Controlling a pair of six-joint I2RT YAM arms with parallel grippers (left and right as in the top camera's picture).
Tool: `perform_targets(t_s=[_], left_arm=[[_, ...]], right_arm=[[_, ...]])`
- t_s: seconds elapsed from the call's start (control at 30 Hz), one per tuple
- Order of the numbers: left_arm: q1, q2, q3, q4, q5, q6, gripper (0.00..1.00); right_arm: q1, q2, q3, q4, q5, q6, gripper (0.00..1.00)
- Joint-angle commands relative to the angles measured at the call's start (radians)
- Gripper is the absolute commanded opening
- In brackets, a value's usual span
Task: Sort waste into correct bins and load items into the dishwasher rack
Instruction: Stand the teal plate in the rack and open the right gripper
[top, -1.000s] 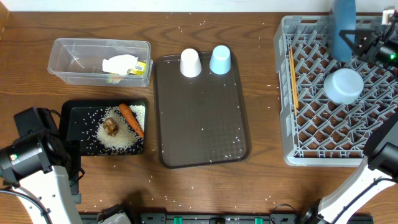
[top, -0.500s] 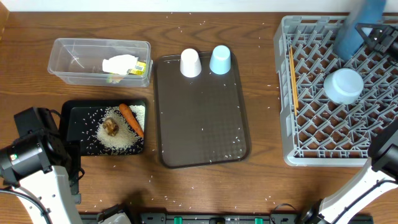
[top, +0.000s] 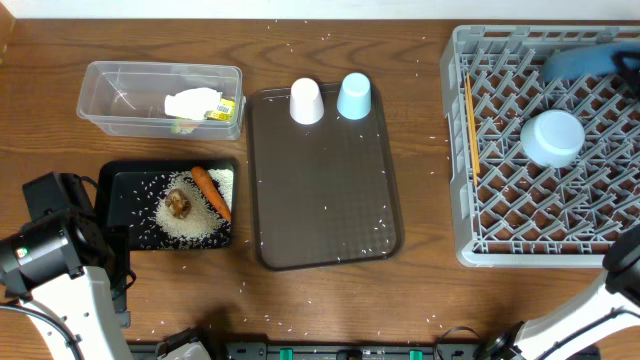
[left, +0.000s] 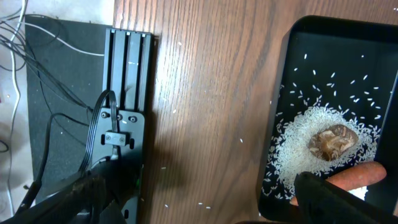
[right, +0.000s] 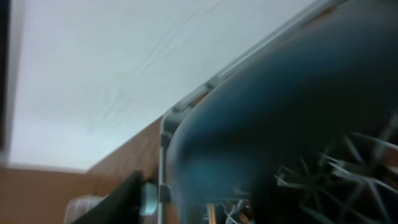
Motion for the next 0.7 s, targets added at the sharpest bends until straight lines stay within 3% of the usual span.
perform_targets(t_s=[0.0, 0.37, 0.67], left_arm=[[0.006, 0.000, 0.002, -0.003, -0.011, -0.012, 0.98], [0.006, 0.000, 0.002, -0.003, -0.011, -0.012, 0.98], [0.006, 0.000, 0.002, -0.003, -0.010, -0.012, 0.98]], right_arm=[[-0.013, -0.129, 0.010, -0.030, 0.179, -0.010, 0.99], [0.037, -0.393, 0.010, -0.095, 0.247, 0.063, 0.99], [0.317, -0.549, 0.010, -0.188, 0.191, 0.043, 0.99]])
